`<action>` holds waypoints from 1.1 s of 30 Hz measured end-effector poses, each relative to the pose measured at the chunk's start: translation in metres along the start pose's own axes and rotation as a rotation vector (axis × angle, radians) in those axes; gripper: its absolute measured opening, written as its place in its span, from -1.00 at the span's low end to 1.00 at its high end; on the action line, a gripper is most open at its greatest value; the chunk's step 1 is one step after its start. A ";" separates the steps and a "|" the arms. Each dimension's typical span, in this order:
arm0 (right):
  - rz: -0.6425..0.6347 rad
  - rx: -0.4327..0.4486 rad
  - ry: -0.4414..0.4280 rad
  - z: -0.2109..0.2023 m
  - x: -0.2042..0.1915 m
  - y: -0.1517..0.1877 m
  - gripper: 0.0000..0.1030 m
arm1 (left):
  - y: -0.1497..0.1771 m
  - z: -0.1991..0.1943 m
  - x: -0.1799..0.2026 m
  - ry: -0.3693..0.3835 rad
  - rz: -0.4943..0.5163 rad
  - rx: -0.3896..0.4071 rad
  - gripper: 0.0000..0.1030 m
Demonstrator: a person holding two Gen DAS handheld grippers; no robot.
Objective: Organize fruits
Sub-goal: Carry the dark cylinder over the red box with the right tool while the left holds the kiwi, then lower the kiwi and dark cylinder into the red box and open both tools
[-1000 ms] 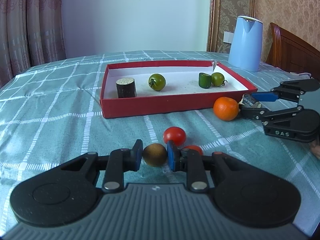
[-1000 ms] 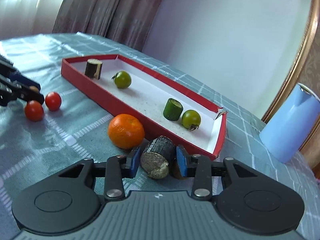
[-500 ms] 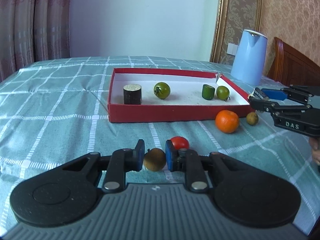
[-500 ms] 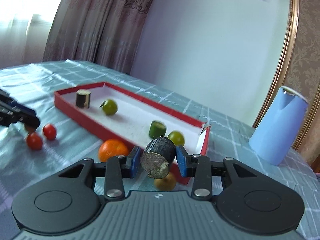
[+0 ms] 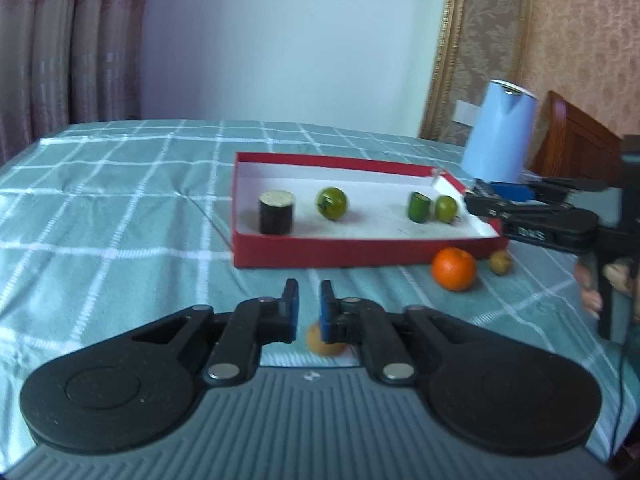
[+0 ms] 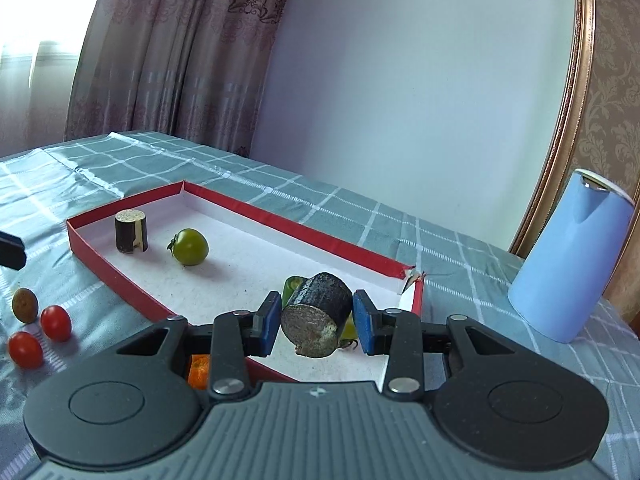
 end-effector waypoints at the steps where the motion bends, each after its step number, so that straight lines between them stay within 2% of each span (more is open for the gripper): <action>1: 0.006 -0.004 -0.001 0.001 0.001 0.001 -0.28 | 0.003 -0.001 0.002 0.011 -0.006 0.005 -0.31; 2: 0.006 -0.010 -0.002 0.003 0.002 0.002 -0.28 | 0.005 -0.003 0.004 0.013 -0.006 0.021 -0.08; 4: 0.009 -0.013 -0.001 0.003 0.002 0.004 -0.28 | 0.007 -0.002 0.009 -0.011 0.022 0.028 0.00; 6: 0.008 -0.013 -0.005 0.003 0.001 0.004 -0.28 | 0.010 0.003 0.011 -0.034 0.045 0.008 -0.07; 8: 0.006 -0.012 -0.004 0.003 0.001 0.004 -0.28 | 0.014 0.013 0.011 -0.041 0.049 -0.039 -0.31; 10: 0.005 -0.014 -0.005 0.003 0.001 0.004 -0.28 | 0.020 0.021 0.008 -0.053 0.054 -0.072 -0.38; 14: 0.006 -0.012 -0.005 0.003 0.002 0.004 -0.28 | 0.021 0.025 0.010 -0.059 0.072 -0.079 -0.58; 22: 0.006 -0.001 0.000 0.003 0.003 0.000 -0.28 | 0.015 0.018 0.013 -0.097 0.114 -0.038 -0.59; 28: 0.024 -0.031 -0.011 0.014 0.005 -0.005 -0.28 | -0.019 0.018 0.014 -0.097 0.091 0.021 -0.59; 33: 0.067 -0.094 -0.037 0.033 0.008 -0.004 -0.28 | -0.046 0.045 0.020 -0.087 0.065 0.026 -0.59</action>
Point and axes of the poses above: each gripper's, at about its wrist camera, not at the fingertips, and z roughly the way its jaws point, x to its right, y to its underside, the point moved 6 cm from there along z, roughly the way its jaws point, and after that the axes turned 1 degree about -z, right-handed, at the moved point
